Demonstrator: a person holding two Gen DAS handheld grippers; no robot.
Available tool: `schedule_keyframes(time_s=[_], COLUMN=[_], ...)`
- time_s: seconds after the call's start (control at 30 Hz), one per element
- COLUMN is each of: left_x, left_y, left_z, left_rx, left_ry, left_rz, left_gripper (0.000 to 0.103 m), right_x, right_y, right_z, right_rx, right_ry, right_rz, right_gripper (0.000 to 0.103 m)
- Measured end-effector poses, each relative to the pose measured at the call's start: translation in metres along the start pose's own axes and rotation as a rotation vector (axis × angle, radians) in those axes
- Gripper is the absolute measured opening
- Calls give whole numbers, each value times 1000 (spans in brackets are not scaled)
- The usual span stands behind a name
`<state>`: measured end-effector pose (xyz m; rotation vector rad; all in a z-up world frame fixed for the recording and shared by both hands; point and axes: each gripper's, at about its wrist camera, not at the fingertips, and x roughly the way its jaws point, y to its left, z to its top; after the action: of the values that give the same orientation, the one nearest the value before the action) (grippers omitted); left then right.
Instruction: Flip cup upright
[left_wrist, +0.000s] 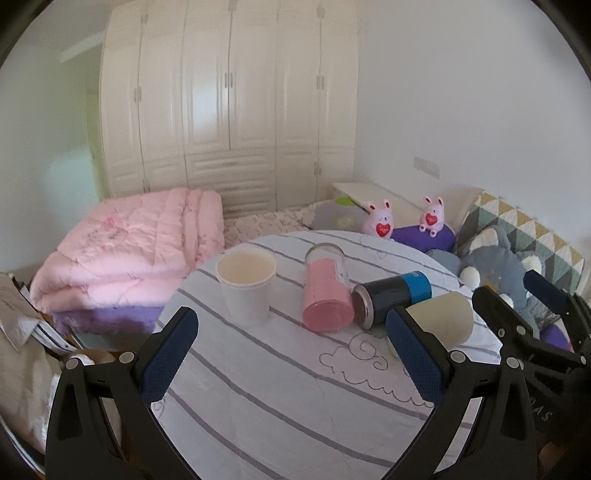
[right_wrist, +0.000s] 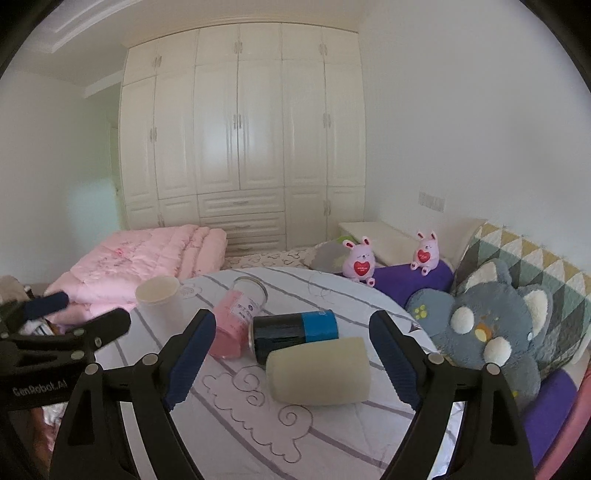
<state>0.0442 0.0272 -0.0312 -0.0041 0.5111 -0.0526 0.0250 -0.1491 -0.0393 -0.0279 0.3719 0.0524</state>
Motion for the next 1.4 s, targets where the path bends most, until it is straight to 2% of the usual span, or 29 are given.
schedule_keyframes(time_s=[0.2,0.63,1.4], left_x=[-3,4,14], left_y=[-6,-11,-9], left_z=[-1,-5,-5], left_rx=[14,34,32], left_ry=[-11,7,25], left_rz=[1,0,6], left_gripper=[103,103,103], right_x=[-3,4,24], right_y=[-3,-7,-2], right_z=[-4,-11,-16], right_rx=[-7,-12,-17], right_ry=[-14,33,104], right_rz=[-29,-54,-39], right_gripper=[86,86,86])
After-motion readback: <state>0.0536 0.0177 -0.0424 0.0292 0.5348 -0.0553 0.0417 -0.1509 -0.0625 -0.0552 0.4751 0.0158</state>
